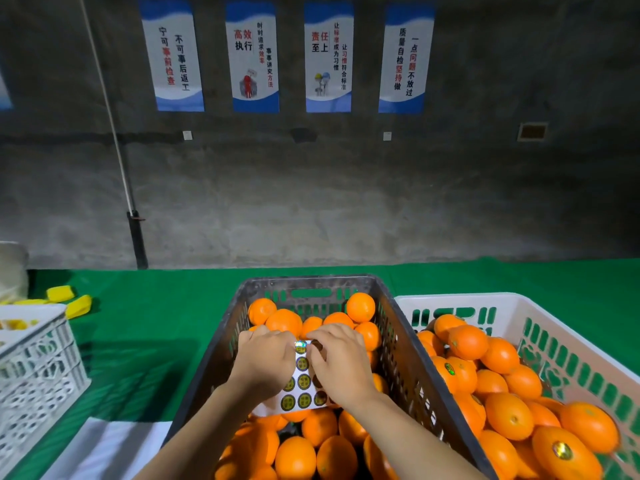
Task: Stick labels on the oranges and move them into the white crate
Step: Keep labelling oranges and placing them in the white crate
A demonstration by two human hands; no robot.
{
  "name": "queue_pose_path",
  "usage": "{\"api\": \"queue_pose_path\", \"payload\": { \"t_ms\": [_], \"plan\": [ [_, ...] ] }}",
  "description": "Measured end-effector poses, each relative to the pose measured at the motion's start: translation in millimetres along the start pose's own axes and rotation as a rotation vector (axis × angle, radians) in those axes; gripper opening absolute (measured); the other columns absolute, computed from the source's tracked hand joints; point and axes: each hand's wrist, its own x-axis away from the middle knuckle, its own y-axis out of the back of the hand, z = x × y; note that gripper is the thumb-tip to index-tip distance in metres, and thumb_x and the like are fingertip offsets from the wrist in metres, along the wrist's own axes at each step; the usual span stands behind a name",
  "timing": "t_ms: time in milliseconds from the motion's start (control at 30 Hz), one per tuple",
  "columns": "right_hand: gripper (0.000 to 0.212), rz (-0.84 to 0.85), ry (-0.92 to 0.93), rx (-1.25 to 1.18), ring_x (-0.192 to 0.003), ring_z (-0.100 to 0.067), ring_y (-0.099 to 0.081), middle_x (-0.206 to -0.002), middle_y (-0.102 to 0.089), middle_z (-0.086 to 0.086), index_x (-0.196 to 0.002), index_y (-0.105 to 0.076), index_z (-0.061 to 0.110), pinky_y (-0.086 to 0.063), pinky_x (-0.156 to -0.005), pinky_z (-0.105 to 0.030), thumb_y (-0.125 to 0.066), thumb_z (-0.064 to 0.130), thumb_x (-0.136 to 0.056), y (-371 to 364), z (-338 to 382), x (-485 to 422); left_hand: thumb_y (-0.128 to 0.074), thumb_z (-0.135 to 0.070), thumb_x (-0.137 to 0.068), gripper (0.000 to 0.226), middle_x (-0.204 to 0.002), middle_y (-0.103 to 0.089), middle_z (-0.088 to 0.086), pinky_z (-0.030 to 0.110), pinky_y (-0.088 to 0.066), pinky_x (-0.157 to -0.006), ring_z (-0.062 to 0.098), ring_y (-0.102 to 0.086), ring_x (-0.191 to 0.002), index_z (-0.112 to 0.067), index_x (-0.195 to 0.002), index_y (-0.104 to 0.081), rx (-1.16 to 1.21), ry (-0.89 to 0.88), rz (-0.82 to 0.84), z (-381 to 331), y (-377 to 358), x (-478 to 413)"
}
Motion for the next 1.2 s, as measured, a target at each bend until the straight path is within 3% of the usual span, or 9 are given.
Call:
{"api": "queue_pose_path", "payload": {
  "t_ms": [167,300,433,633,800,900,1067,1133,1200],
  "plan": [
    [0.026,0.016,0.007,-0.057,-0.112,-0.01,-0.05,-0.115,-0.064,0.016,-0.12,-0.068,0.036,-0.027,-0.091,-0.022,-0.051,0.035,-0.101,-1.3,1.4,0.9,-0.032,-0.025,-0.101,0.026,-0.078,-0.053,-0.008,0.034,-0.019,-0.073,0.013,-0.04,-0.082,-0.027,-0.084,-0.051,0.116,0.005,-0.016,-2.2,-0.4,1.4],
    [0.019,-0.007,0.016,-0.133,-0.103,-0.008,-0.058,-0.104,-0.072,0.013,-0.108,-0.076,0.034,-0.028,-0.085,-0.018,-0.061,0.03,-0.097,1.0,3.4,0.1,-0.032,-0.024,-0.102,0.027,-0.083,-0.058,-0.007,0.035,-0.027,-0.081,0.014,-0.044,-0.086,-0.028,-0.089,-0.055,0.154,0.002,0.012,-0.5,-0.2,1.3],
    [0.017,-0.02,0.036,-0.17,-0.1,-0.008,-0.063,-0.103,-0.074,0.013,-0.103,-0.079,0.029,-0.043,-0.09,-0.029,-0.064,0.024,-0.095,2.8,3.1,-0.5,-0.028,-0.028,-0.1,0.034,-0.089,-0.062,-0.006,0.035,-0.031,-0.089,0.014,-0.049,-0.091,-0.026,-0.096,-0.062,0.183,0.002,0.049,0.6,-0.4,-0.4],
    [0.018,-0.005,-0.001,-0.157,-0.102,-0.006,-0.056,-0.107,-0.067,0.016,-0.103,-0.077,0.031,-0.027,-0.087,-0.019,-0.061,0.026,-0.097,2.1,4.9,0.5,-0.02,-0.032,-0.094,0.041,-0.086,-0.056,-0.005,0.033,-0.031,-0.09,0.015,-0.05,-0.093,-0.023,-0.1,-0.059,0.145,0.057,0.111,-2.2,2.1,-0.3],
    [0.02,-0.035,-0.012,-0.135,-0.11,-0.009,-0.052,-0.114,-0.061,0.012,-0.103,-0.071,0.025,-0.033,-0.094,-0.025,-0.053,0.029,-0.101,3.0,7.2,1.4,-0.034,-0.023,-0.101,0.017,-0.089,-0.055,-0.004,0.032,-0.031,-0.076,0.015,-0.049,-0.085,-0.025,-0.101,-0.05,0.104,0.122,0.115,-1.1,3.0,-1.9],
    [0.02,-0.101,-0.148,-0.21,-0.105,-0.011,-0.055,-0.109,-0.061,0.008,-0.098,-0.068,0.019,-0.044,-0.093,-0.031,-0.05,0.025,-0.102,7.9,8.5,-0.3,-0.033,-0.019,-0.102,0.013,-0.079,-0.048,-0.004,0.029,-0.037,-0.064,0.014,-0.047,-0.073,-0.019,-0.094,-0.043,0.194,0.172,0.12,2.4,4.8,-2.4],
    [0.02,-0.181,-0.557,-0.425,-0.08,-0.02,-0.061,-0.095,-0.064,0.0,-0.087,-0.063,0.026,-0.044,-0.063,-0.033,-0.049,0.024,-0.102,16.7,1.8,-6.7,-0.033,-0.015,-0.103,0.012,-0.097,-0.054,0.006,0.032,-0.041,-0.065,0.023,-0.057,-0.081,-0.014,-0.098,-0.044,0.261,0.309,0.03,0.9,11.0,-4.3],
    [0.026,-0.116,-0.685,-0.468,-0.073,-0.023,-0.061,-0.083,-0.064,-0.002,-0.077,-0.058,0.028,-0.041,-0.058,-0.031,-0.051,0.023,-0.101,13.8,-8.3,-7.5,-0.033,-0.015,-0.103,0.017,-0.106,-0.056,0.01,0.034,-0.044,-0.07,0.028,-0.061,-0.091,-0.01,-0.108,-0.048,0.289,0.347,-0.003,-0.4,13.5,-4.2],
    [0.037,0.029,-0.738,-0.493,-0.061,-0.021,-0.049,-0.064,-0.052,0.0,-0.062,-0.048,0.024,-0.033,-0.054,-0.031,-0.052,0.016,-0.098,6.9,-15.5,-5.7,-0.034,-0.014,-0.102,0.017,-0.107,-0.056,0.01,0.039,-0.053,-0.076,0.029,-0.064,-0.093,-0.01,-0.111,-0.049,0.308,0.375,-0.019,-1.7,16.7,-4.1]
  ]
}}
